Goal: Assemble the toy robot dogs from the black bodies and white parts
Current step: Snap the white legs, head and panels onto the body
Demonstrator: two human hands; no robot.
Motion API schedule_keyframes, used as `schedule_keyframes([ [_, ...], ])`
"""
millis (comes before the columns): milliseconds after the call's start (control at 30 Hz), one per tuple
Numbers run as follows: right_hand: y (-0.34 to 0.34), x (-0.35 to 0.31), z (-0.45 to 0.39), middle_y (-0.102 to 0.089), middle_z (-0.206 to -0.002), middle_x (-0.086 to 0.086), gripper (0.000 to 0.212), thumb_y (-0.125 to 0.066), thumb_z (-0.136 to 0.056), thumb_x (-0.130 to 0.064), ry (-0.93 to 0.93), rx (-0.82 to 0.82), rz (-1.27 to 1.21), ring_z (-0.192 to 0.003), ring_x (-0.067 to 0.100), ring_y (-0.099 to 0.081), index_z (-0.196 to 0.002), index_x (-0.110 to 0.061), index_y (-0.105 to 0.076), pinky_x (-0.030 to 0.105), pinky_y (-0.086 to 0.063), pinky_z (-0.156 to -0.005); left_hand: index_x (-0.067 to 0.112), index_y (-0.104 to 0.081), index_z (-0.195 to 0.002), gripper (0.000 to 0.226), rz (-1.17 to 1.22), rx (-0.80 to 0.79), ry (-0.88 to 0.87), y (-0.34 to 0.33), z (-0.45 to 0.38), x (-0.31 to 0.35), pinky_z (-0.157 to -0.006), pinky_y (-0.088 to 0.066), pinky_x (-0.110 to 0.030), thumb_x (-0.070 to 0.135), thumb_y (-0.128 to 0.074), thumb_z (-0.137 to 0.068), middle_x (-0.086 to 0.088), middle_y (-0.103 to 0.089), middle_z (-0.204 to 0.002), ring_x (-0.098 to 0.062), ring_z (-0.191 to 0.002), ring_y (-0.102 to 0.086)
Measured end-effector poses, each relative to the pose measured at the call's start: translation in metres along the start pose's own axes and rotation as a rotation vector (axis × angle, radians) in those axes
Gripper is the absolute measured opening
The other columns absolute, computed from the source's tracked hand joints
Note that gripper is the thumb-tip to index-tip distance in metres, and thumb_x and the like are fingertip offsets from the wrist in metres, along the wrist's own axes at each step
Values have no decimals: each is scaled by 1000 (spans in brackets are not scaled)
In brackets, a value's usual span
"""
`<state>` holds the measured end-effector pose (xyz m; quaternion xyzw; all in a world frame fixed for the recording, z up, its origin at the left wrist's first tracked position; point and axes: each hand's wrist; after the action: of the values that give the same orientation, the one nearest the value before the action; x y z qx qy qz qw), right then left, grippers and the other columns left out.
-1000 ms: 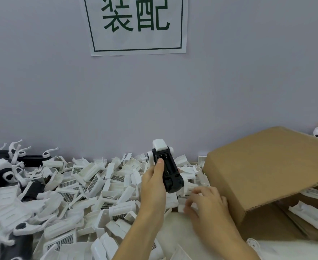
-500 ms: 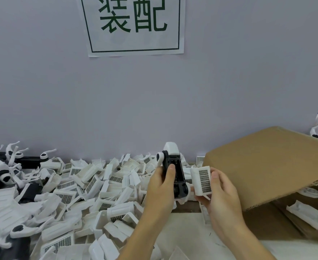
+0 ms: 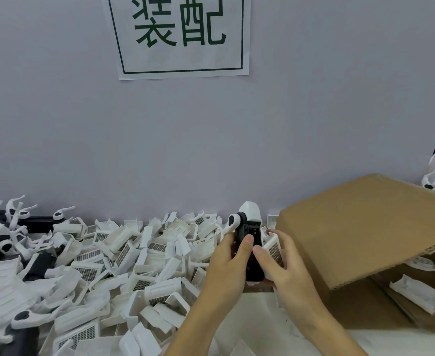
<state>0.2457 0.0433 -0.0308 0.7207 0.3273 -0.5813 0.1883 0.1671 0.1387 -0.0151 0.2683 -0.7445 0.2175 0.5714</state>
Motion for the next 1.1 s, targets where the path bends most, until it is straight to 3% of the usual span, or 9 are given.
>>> schedule_keyframes([
  [67,3,1,0,-68,-116,-3,53,-78,-82,-49,5,25,83,-104,12,-70,-126,-41,-49,41,-56,-95,18,-69,-106,20,30,12,13,1,-1,0,-64,-51,-12,28,-52,-106,12,-76,-85,0,-81,-72],
  [167,4,1,0,-66,-107,5,39,-72,-86,-42,3,65,162,-90,13,-71,-115,-33,-46,41,-59,-86,18,-69,-109,22,51,33,39,2,-2,-1,-64,-51,-12,29,-50,-106,11,-77,-87,0,-81,-71],
  [367,4,-4,-2,-66,-102,-2,53,-47,-78,-70,-14,190,246,-93,13,-63,-105,-25,-57,32,-51,-79,37,-70,-106,27,144,61,145,4,-2,-2,-81,-54,-22,32,-44,-108,4,-76,-110,-8,-101,-71],
  [467,4,-5,-3,-69,-100,-4,49,-39,-90,-63,11,233,232,-88,9,-66,-110,-25,-62,35,-55,-81,45,-73,-92,42,130,60,171,6,-1,-1,-72,-54,-20,23,-41,-107,6,-77,-101,-6,-89,-72],
  [533,3,-4,-3,-70,-97,-1,41,-30,-102,-50,32,259,184,-76,3,-68,-112,-26,-62,27,-52,-72,39,-71,-103,34,90,23,170,6,0,0,-67,-54,-19,22,-41,-108,-1,-76,-106,-9,-82,-71],
  [700,3,-5,-5,-69,-96,-7,39,-27,-104,-49,-19,282,162,-76,-5,-65,-102,-32,-62,18,-48,-72,33,-64,-115,25,-95,-62,70,-3,4,-4,-72,-47,-5,22,-43,-108,20,-74,-101,9,-92,-67],
  [833,0,-4,-6,-71,-108,-1,41,-36,-101,-51,-3,272,181,-106,14,-66,-113,-23,-63,41,-52,-97,24,-63,-117,21,-173,-132,28,-11,7,-6,-66,-46,-9,14,-48,-107,15,-71,-84,5,-72,-64],
  [900,-1,-5,-6,-73,-104,0,32,-43,-102,-45,14,295,187,-103,18,-69,-108,-22,-65,48,-53,-96,17,-65,-114,19,-183,-147,16,-11,6,-6,-59,-44,-9,9,-50,-105,17,-67,-71,3,-61,-60],
  [1100,1,-7,-3,-71,-105,5,30,-46,-103,-40,22,171,287,-102,22,-67,-100,-23,-71,51,-53,-94,21,-70,-115,21,-203,-112,2,-6,5,-3,-66,-45,-14,15,-52,-105,9,-73,-87,0,-71,-63],
])
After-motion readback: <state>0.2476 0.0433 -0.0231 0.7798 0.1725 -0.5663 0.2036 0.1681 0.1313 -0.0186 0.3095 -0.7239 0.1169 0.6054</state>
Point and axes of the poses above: each hand's wrist, its own z-axis away from the middle knuckle, its own y-axis out of the back of the hand, x = y × z
